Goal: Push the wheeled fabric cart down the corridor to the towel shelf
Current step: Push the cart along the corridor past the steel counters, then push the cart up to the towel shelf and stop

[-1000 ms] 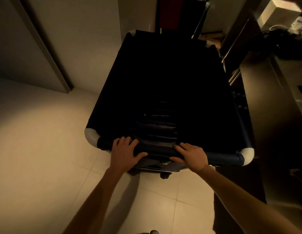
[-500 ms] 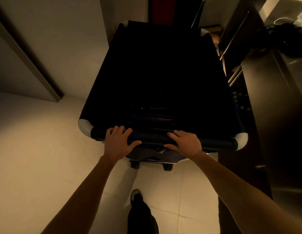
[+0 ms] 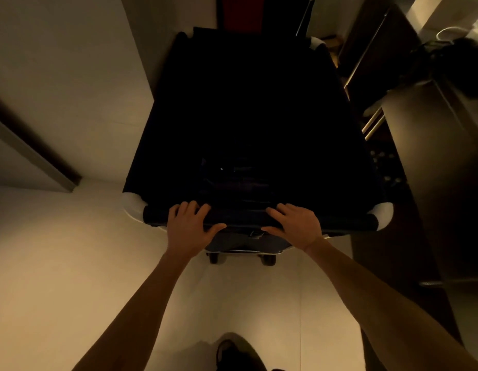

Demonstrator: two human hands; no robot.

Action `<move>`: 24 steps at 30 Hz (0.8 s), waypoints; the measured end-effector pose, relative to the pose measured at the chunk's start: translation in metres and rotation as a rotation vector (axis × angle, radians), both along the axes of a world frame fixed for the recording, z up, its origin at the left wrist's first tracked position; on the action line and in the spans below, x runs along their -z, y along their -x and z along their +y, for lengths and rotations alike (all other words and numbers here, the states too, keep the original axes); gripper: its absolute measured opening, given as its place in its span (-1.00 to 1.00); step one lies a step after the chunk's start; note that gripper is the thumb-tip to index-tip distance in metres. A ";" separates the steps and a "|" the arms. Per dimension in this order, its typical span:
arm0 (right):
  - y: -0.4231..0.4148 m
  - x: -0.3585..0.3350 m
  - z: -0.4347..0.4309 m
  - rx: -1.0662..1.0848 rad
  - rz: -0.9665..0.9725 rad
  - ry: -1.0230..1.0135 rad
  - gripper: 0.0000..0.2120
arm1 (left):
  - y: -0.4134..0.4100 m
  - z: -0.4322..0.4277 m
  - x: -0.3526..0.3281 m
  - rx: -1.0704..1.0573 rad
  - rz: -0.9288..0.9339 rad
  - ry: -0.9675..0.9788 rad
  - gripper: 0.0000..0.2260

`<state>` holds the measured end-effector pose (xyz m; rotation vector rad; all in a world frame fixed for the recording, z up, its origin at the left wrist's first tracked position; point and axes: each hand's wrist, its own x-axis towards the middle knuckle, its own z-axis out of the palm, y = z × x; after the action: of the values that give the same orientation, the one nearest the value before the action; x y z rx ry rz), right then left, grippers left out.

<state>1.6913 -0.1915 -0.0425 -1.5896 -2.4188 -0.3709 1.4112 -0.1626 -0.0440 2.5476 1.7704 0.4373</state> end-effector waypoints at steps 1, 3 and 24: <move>0.000 0.000 0.009 0.004 0.001 0.003 -0.37 | 0.000 0.010 0.000 0.002 0.000 -0.001 -0.34; -0.001 0.001 0.026 0.012 0.003 -0.003 -0.38 | 0.000 0.029 0.000 0.005 0.006 0.004 -0.35; -0.022 -0.001 0.174 0.012 0.000 -0.001 -0.44 | -0.022 0.185 -0.003 0.039 0.035 0.014 -0.33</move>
<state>1.7132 -0.0170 -0.0417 -1.6040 -2.4100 -0.3734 1.4329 0.0223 -0.0407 2.5912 1.7250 0.3805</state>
